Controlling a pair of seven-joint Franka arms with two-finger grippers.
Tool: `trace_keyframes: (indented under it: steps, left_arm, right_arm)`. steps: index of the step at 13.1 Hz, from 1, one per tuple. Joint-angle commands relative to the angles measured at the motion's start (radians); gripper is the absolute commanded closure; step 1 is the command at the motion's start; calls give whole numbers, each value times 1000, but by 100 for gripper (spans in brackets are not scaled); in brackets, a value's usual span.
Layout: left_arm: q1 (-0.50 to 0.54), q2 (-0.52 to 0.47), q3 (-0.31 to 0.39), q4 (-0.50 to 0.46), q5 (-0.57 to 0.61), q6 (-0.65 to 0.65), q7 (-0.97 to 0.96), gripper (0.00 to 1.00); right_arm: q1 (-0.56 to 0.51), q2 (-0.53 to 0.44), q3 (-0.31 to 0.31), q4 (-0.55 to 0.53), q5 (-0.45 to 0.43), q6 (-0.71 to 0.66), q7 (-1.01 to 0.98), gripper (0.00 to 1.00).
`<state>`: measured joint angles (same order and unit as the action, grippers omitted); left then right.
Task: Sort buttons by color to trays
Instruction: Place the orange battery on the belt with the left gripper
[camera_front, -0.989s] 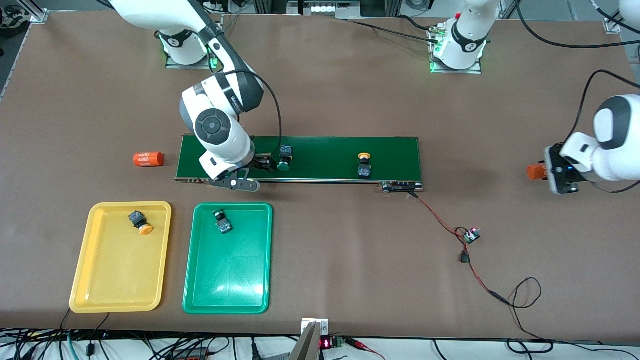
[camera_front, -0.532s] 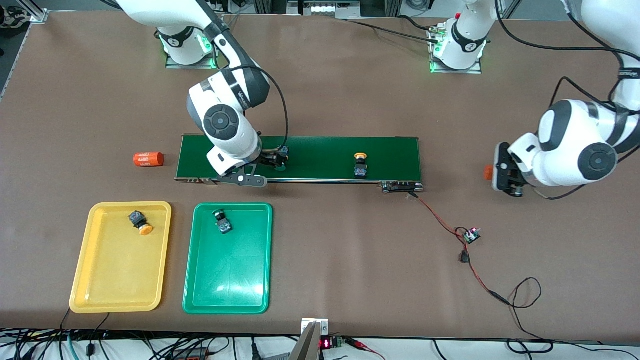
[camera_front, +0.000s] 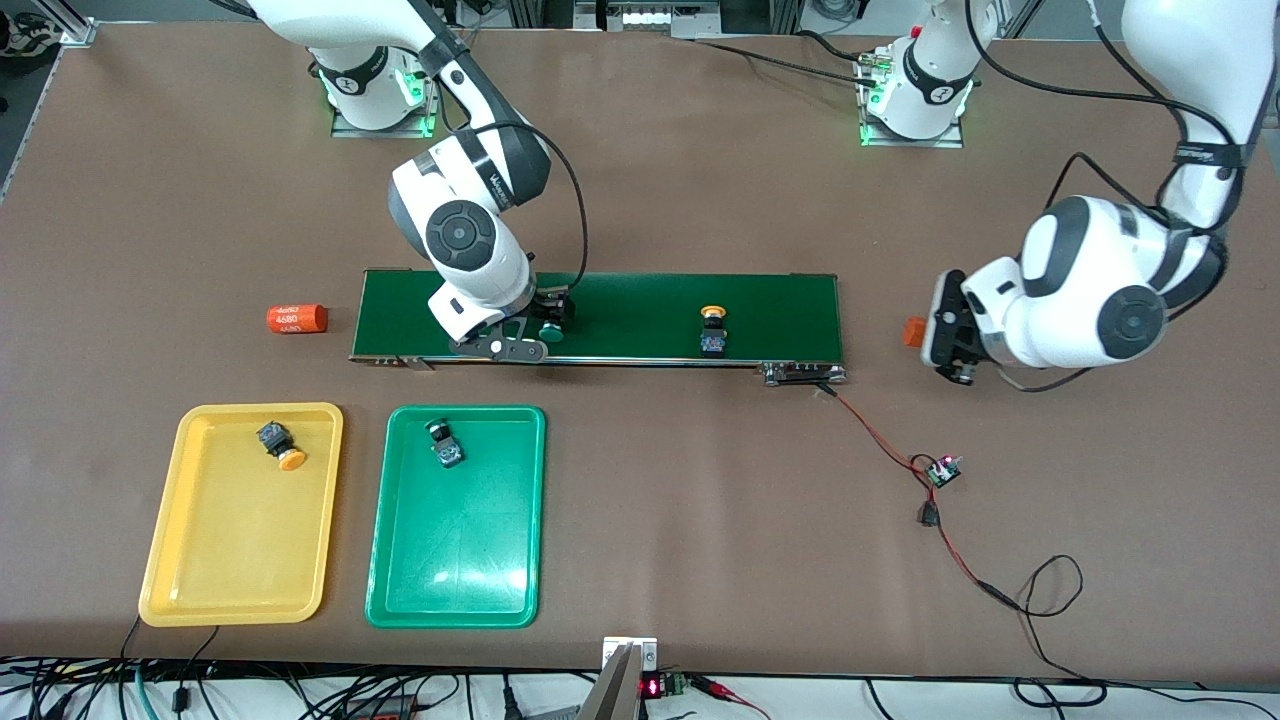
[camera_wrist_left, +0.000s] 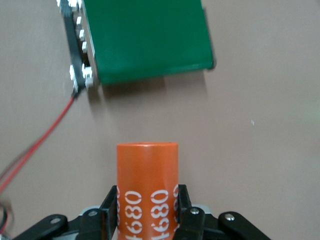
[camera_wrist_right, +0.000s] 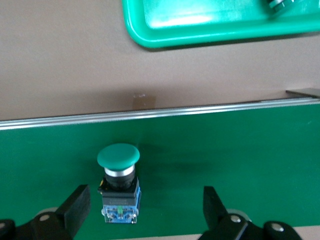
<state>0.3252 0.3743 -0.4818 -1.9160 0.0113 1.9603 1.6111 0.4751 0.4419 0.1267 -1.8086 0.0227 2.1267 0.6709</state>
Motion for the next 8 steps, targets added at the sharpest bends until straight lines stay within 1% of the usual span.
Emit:
trace_keyframes:
  steps: [1, 2, 3, 6, 8]
  left_arm:
    - [-37, -28, -32, -40, -56, 87, 9, 100]
    - [-40, -31, -50, -69, -82, 141, -6, 100]
    - [-44, -31, -58, -89, -91, 167, -29, 100]
    - [-80, -34, -61, -110, -91, 180, -138, 100]
    - [-110, -34, -67, -150, -91, 224, -187, 100]
  right_arm:
    - [2, -77, -2, -92, 23, 13, -11, 0]
    - [2, -92, -1, -119, 25, 31, -16, 0]
    - [0, -106, -1, -148, 25, 59, -25, 0]
    - [2, -112, -1, -184, 40, 107, -27, 0]
    - [2, -111, -1, -204, 40, 143, -27, 0]
